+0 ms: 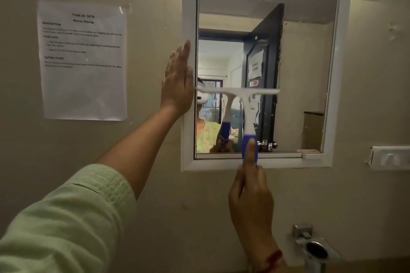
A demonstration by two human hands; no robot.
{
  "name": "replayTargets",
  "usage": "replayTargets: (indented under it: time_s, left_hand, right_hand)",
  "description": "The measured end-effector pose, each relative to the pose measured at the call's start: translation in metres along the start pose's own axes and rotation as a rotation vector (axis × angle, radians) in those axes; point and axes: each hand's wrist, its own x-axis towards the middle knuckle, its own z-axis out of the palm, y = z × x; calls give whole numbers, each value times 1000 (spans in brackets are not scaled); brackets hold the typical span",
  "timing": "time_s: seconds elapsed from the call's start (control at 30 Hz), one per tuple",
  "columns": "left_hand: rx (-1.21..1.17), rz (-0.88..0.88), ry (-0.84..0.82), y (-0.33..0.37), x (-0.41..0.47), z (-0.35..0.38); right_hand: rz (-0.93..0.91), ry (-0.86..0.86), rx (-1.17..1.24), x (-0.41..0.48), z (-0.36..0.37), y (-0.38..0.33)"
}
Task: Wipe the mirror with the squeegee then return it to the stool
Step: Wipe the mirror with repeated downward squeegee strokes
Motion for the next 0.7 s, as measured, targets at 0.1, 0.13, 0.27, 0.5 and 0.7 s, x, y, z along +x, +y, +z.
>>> replayTargets:
  time_s: [0.1, 0.13, 0.27, 0.5, 0.7]
  left_hand:
    - [5, 2, 7, -1, 0, 1]
    - [11, 1, 10, -2, 0, 1]
    - [24, 2, 21, -3, 0, 2]
    - [37, 2, 18, -2, 0, 1]
    - [43, -1, 16, -1, 0, 1]
  right_hand:
    - [-35, 65, -23, 29, -3, -7]
    - [-30, 66, -14, 29, -2, -8]
    - [12, -12, 21, -13, 5, -2]
    - [13, 2, 29, -14, 3, 5]
    - [22, -18, 27, -14, 7, 4]
